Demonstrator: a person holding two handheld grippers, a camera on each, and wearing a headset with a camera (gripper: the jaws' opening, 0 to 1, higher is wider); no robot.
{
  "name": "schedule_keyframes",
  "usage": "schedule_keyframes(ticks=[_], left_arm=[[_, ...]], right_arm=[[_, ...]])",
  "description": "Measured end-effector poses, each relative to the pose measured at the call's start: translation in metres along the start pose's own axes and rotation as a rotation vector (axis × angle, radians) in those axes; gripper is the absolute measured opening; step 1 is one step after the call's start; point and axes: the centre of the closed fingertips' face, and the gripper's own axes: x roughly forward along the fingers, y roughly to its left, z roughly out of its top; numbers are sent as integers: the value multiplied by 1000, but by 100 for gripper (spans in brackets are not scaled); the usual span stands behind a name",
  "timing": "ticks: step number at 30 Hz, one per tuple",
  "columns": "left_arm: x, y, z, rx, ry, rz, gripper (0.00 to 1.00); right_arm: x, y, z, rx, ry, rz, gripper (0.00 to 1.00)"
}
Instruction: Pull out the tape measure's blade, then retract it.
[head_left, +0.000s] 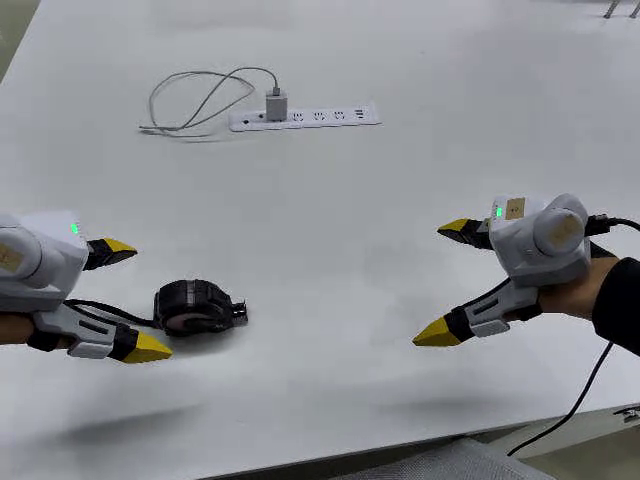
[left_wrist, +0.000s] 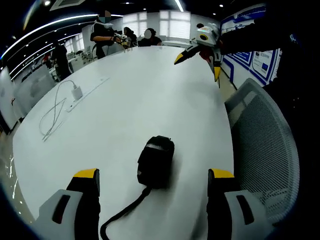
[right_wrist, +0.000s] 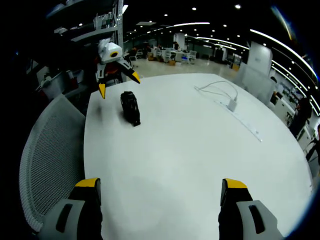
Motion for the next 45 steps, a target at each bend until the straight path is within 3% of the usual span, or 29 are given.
schedule_keyframes(ticks=[5, 8, 9, 11, 16, 24, 37, 40, 43, 45], left_arm=[[4, 1, -1, 43, 35, -15, 79], [7, 0, 6, 28, 15, -29, 77], [10, 4, 7, 55, 14, -7, 77], [13, 3, 6, 56, 34, -25, 77], [18, 0, 14, 78, 31, -35, 74], [29, -5, 8, 118, 92, -76, 66], [46, -3, 1, 167, 161, -77, 51], [49, -7, 2, 168, 166, -91, 49], [51, -13, 4, 186, 169, -119, 39], [53, -10, 5, 210, 164, -98, 34]], right_arm=[[6, 1, 7, -27, -3, 24, 99], [10, 5, 12, -45, -3, 41, 99], [12, 6, 15, -49, -2, 46, 99], [15, 7, 19, -61, -9, 54, 99], [24, 8, 27, -79, -6, 72, 99], [34, 4, 41, -111, -12, 80, 99], [57, 14, 49, -169, -15, 130, 99], [63, 17, 51, -171, -11, 140, 99], [70, 20, 56, -169, -17, 146, 99], [74, 21, 59, -162, -19, 146, 99]])
